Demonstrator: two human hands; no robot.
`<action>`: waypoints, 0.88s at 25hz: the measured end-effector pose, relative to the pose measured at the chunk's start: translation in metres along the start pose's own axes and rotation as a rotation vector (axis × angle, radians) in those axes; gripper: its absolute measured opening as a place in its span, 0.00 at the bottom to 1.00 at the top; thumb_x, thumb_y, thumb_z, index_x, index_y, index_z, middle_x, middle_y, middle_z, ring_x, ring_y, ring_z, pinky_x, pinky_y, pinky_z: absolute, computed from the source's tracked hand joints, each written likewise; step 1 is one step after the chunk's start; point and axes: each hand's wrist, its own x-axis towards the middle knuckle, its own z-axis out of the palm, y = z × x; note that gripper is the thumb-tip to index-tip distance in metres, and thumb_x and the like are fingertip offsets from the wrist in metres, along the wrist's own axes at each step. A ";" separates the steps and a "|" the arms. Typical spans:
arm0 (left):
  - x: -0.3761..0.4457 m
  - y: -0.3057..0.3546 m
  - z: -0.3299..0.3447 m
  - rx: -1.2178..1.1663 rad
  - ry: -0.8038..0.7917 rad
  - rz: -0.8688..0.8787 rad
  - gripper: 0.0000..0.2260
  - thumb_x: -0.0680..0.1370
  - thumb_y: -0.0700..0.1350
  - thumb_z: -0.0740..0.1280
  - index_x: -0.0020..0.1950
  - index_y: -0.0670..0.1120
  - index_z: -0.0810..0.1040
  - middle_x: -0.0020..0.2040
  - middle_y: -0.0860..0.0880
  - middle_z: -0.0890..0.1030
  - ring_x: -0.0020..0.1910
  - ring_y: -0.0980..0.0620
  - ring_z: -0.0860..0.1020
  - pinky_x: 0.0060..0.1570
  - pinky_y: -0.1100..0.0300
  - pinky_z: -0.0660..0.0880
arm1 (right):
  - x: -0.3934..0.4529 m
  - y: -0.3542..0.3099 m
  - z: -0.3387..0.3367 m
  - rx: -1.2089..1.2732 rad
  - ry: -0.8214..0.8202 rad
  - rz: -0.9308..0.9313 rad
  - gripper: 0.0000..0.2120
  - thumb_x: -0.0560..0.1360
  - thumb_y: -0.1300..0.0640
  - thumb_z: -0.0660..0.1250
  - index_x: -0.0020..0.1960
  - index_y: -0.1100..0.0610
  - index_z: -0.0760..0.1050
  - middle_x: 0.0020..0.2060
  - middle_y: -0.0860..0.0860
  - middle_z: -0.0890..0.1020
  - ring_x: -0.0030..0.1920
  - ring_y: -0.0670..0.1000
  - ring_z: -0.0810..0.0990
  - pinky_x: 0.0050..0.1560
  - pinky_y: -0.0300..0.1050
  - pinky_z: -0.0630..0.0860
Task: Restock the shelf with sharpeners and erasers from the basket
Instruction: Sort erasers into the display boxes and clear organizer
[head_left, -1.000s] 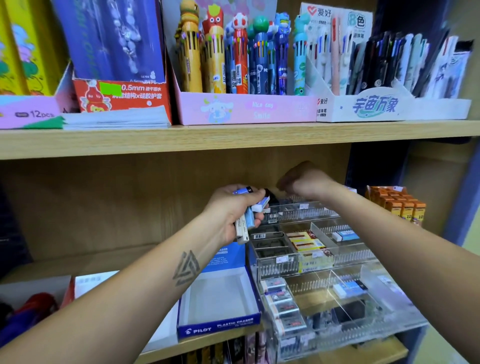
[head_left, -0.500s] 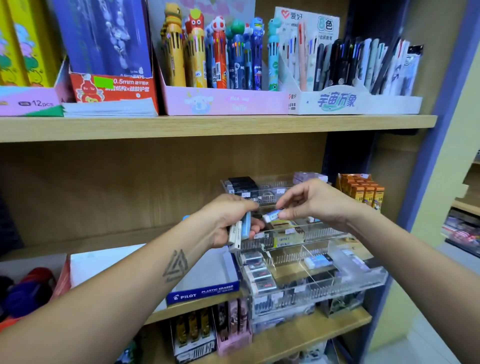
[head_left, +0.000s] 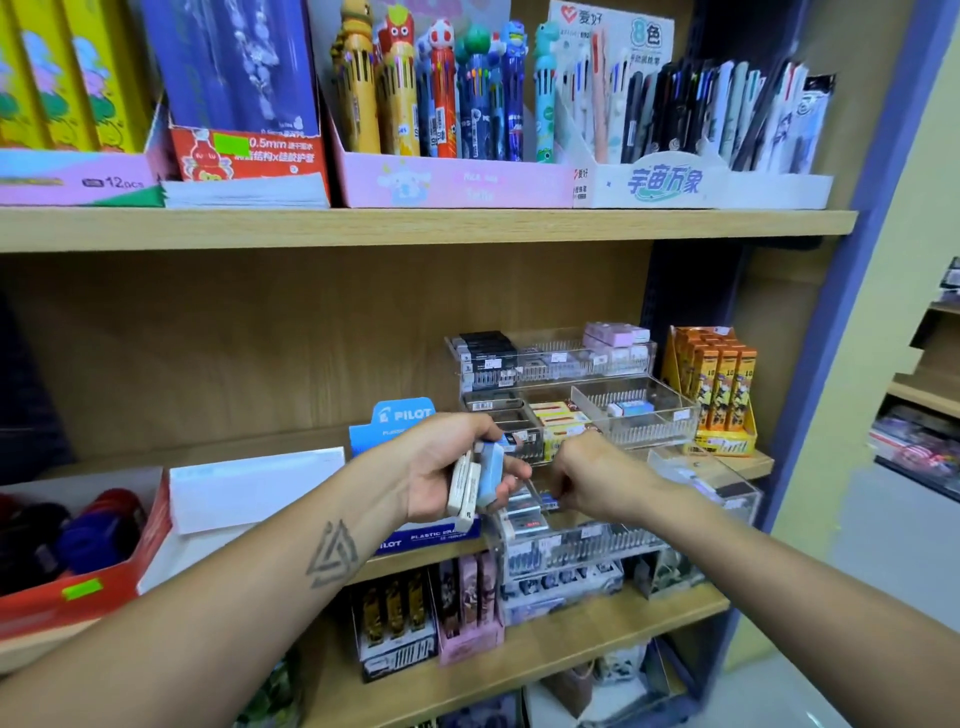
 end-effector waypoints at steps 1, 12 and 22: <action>-0.002 -0.002 -0.003 0.009 -0.016 -0.002 0.08 0.83 0.41 0.57 0.58 0.38 0.69 0.41 0.37 0.80 0.27 0.47 0.74 0.24 0.61 0.74 | 0.001 -0.001 0.004 -0.031 0.030 0.011 0.05 0.71 0.63 0.70 0.44 0.57 0.84 0.41 0.54 0.84 0.45 0.53 0.82 0.43 0.41 0.75; -0.001 -0.011 -0.013 0.116 0.040 0.131 0.05 0.82 0.37 0.63 0.56 0.39 0.75 0.40 0.34 0.80 0.28 0.46 0.74 0.26 0.58 0.74 | -0.026 -0.030 -0.048 0.708 0.123 -0.008 0.12 0.71 0.65 0.74 0.54 0.57 0.83 0.42 0.47 0.85 0.42 0.43 0.83 0.47 0.34 0.79; -0.007 -0.013 -0.002 -0.040 0.093 -0.075 0.06 0.82 0.40 0.64 0.53 0.37 0.73 0.34 0.39 0.78 0.28 0.48 0.78 0.27 0.59 0.79 | -0.031 0.003 -0.032 0.331 -0.076 0.192 0.09 0.68 0.60 0.79 0.47 0.56 0.85 0.45 0.44 0.82 0.52 0.43 0.79 0.50 0.35 0.74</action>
